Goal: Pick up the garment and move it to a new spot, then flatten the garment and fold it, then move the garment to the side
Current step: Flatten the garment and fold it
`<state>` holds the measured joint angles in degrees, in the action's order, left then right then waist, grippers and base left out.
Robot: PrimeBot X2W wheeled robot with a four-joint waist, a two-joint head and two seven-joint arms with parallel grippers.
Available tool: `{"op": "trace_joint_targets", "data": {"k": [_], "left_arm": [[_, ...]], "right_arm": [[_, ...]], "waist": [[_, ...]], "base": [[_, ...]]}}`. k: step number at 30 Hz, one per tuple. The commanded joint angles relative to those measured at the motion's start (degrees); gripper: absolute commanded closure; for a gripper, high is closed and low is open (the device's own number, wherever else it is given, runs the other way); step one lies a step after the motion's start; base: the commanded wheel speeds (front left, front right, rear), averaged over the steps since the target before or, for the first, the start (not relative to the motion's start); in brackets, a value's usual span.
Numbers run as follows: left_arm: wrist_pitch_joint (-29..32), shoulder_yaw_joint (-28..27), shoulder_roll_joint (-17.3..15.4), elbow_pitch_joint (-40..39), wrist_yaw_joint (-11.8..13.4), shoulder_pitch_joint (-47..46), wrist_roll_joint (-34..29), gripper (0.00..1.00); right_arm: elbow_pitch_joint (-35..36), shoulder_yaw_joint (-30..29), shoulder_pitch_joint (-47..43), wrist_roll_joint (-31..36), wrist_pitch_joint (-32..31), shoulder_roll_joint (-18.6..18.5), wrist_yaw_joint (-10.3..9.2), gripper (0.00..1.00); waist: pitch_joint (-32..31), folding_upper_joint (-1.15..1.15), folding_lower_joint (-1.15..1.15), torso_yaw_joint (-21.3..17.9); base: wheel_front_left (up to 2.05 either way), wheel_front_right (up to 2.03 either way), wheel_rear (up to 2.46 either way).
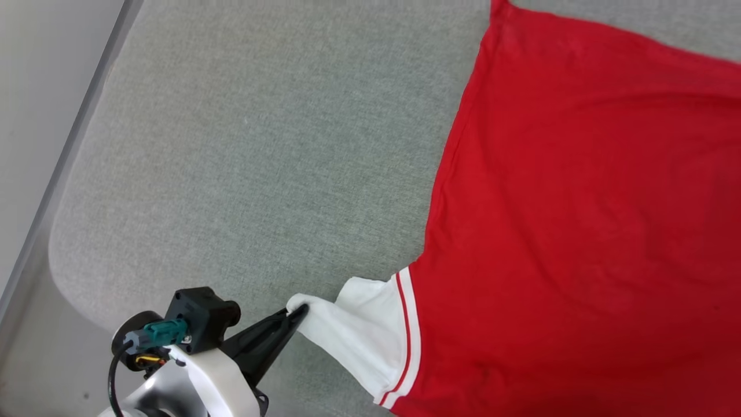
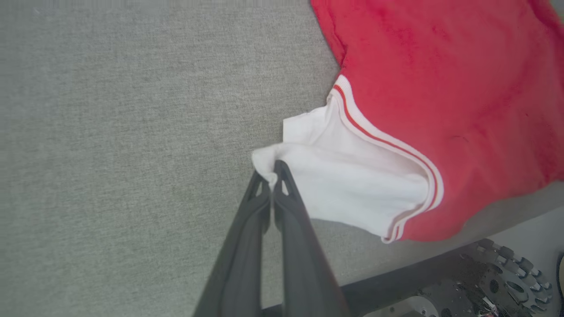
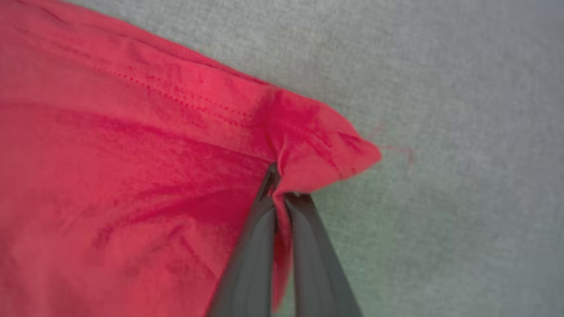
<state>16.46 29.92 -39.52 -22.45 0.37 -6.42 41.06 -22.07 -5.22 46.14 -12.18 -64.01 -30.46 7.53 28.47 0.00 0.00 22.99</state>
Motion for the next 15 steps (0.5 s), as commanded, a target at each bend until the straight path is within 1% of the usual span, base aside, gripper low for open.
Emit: {"op": "trace_joint_targets", "data": {"k": [1,6,9,15], "left_arm": [[-0.1,-0.3,-0.4,0.1,0.3,-0.3,-0.2,1.00],[0.1,-1.0,-1.1,0.3,1.5,1.1,-0.1,1.00],[0.0,-1.3,-1.3,0.6,2.3,2.1,0.4,1.00],[0.2,-1.5,-2.5,1.5,4.0,4.2,-0.8,1.00]], "right_arm": [[-1.2,-0.1,-2.6,-0.3,-0.1,0.0,-0.08,1.00],[-1.4,-0.8,-8.2,-2.0,2.0,0.8,-0.08,1.00],[-1.2,-1.5,-12.4,-4.2,2.7,1.8,-0.08,1.00],[0.4,-3.8,-21.6,-8.5,3.8,3.6,-0.08,1.00]], "waist": [[-2.2,0.00,0.00,-1.8],[-6.8,0.00,0.00,-5.2],[-9.6,0.00,0.00,-7.5],[-14.8,0.00,0.00,-11.9]], "base": [[0.00,0.00,0.00],[0.00,0.00,0.00],[0.00,0.00,0.00],[0.00,0.00,0.00]]}}
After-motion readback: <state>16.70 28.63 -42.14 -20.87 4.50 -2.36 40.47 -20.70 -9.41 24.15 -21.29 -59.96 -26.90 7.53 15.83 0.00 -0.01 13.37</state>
